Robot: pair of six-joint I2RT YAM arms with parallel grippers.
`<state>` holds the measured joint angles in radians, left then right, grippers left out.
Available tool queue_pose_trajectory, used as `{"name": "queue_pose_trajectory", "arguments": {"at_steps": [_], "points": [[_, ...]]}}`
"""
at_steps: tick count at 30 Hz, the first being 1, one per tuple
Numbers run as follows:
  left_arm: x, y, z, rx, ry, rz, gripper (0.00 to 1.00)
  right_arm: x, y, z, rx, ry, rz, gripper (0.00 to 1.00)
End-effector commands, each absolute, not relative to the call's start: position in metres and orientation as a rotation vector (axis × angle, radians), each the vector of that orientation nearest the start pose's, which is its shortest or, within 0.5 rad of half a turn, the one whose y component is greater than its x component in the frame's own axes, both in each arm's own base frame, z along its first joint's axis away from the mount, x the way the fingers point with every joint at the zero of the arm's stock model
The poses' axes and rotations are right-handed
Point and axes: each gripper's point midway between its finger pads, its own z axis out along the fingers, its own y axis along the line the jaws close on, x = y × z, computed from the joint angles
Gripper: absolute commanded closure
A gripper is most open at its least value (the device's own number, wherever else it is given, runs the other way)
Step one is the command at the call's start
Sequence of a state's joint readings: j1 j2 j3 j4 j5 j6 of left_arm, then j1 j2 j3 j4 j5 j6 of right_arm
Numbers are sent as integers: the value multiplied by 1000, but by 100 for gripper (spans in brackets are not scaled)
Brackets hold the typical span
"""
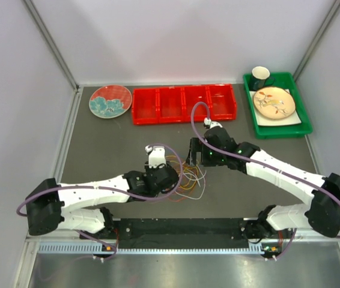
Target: Untangle the cables
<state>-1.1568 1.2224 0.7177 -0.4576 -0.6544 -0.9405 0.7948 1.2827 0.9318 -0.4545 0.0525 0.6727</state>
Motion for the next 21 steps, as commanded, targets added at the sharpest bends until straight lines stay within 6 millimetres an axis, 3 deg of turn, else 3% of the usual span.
{"name": "queue_pose_trajectory", "arguments": {"at_steps": [1,3,4,6,11,16,21], "points": [[198,-228,110,-91,2221,-237,51,242,271,165,-156,2380,661,7],[197,-225,104,-83,2217,-243,51,248,283,173,-205,2362,687,7],[199,-230,108,-97,2194,-286,51,253,286,162,-224,2389,657,8],[200,-227,100,-71,2179,-280,51,264,292,167,-264,2366,626,8],[208,-229,105,-79,2106,-317,49,289,309,147,-366,2395,528,10],[208,-220,100,-122,2088,-311,48,300,321,129,-428,2422,498,18],[208,-209,98,-165,2063,-321,42,304,331,112,-465,2441,500,19]]}}
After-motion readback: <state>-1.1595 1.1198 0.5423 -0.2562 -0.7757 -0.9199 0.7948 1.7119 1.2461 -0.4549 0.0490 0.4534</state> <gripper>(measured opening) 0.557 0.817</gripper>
